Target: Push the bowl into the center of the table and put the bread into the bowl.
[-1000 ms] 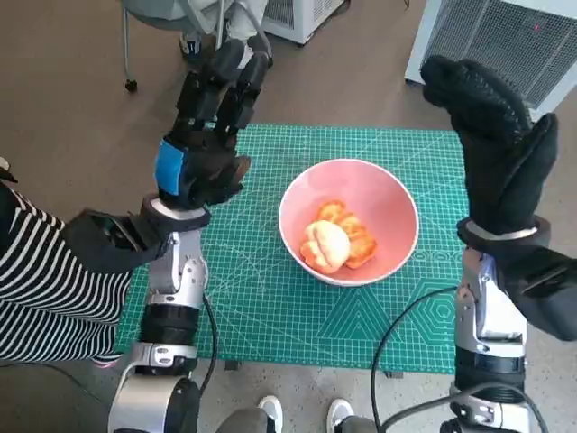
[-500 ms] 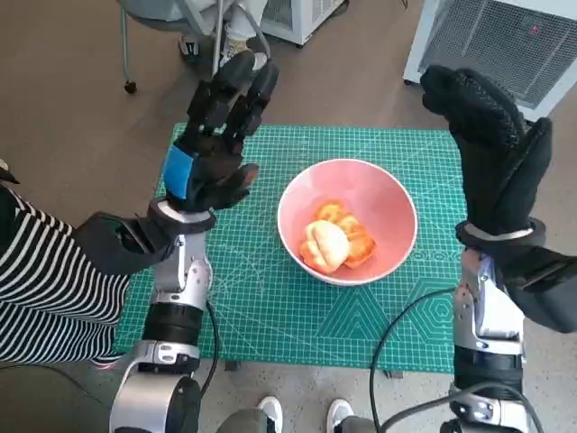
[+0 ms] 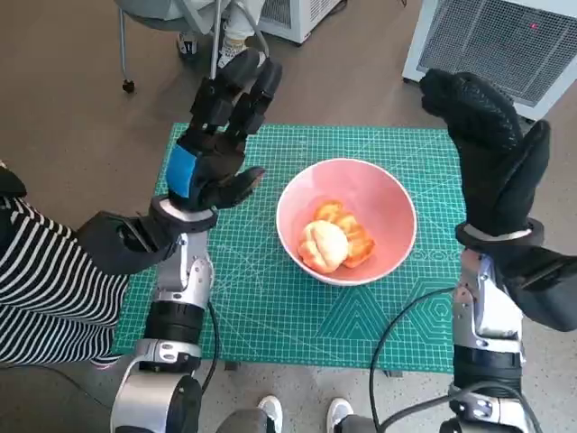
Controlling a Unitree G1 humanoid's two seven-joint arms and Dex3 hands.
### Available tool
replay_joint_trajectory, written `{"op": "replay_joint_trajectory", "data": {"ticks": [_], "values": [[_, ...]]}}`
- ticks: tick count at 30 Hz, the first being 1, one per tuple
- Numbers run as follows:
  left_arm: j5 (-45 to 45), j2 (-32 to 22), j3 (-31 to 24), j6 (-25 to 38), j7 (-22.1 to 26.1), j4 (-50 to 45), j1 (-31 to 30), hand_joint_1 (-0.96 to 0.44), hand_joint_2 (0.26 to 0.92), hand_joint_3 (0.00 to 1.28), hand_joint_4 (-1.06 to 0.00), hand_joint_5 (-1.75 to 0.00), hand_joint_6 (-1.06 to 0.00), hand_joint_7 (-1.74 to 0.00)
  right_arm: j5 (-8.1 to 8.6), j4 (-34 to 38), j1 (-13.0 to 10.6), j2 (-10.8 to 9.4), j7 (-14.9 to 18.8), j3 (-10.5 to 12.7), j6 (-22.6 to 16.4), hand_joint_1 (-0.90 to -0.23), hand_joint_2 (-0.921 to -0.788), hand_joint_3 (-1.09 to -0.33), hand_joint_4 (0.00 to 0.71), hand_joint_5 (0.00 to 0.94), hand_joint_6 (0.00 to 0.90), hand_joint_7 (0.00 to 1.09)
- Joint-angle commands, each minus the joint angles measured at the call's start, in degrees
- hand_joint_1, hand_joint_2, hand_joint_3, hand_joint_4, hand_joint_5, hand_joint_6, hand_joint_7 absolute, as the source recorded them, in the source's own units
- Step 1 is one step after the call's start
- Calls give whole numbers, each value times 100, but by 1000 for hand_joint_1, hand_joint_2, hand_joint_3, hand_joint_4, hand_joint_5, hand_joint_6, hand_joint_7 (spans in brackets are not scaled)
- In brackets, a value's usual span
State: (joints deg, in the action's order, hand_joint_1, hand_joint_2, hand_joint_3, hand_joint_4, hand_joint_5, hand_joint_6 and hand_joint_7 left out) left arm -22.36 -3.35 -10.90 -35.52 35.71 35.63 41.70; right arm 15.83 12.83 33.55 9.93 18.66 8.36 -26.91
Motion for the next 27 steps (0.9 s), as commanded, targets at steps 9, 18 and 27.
{"op": "replay_joint_trajectory", "data": {"ticks": [9,18,27], "values": [[39,115,140,35,-71,-336,-116,-637,921,207,-131,-1,1,-473,-57,60,-83,26,21,24,-51,-703,-921,-717,213,7,115,452],[-29,106,126,113,-86,-426,-203,-634,921,209,-118,0,1,-462,-182,46,-102,30,-20,-9,-128,-703,-921,-716,215,6,119,446],[-6,88,98,46,-94,-402,-239,-605,921,207,-116,-4,0,-432,-281,-15,-136,23,-59,-35,-170,-706,-921,-716,214,5,123,438]]}}
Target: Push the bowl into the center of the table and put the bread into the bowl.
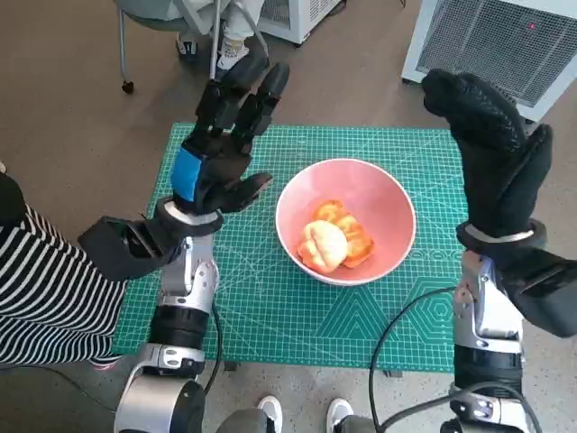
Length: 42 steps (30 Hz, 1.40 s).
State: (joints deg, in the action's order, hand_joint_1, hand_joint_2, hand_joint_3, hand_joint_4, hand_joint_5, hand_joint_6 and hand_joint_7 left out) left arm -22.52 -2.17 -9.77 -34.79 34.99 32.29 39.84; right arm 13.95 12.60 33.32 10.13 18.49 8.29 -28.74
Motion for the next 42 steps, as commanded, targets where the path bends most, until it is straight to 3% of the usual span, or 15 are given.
{"op": "replay_joint_trajectory", "data": {"ticks": [1,17,29,42], "values": [[15,-29,-15,-29,-29,-73,-55,-604,921,207,-117,-4,-1,-434,-101,13,-111,2,-41,-23,8,-707,-921,-716,214,5,123,438],[64,-73,-51,-127,-150,11,35,-588,921,200,-152,-19,-38,-488,-7,69,-182,-29,32,20,-150,-706,-921,-711,224,7,134,429],[18,-97,0,121,-178,-201,20,-529,921,191,-179,-27,-81,-537,184,369,-156,-135,136,42,-429,-683,-921,-710,231,8,153,426],[68,-87,33,221,-248,-402,-44,-523,921,179,-202,-22,-37,-659,290,484,-115,-284,149,22,-454,-675,-921,-709,230,5,156,418]]}}
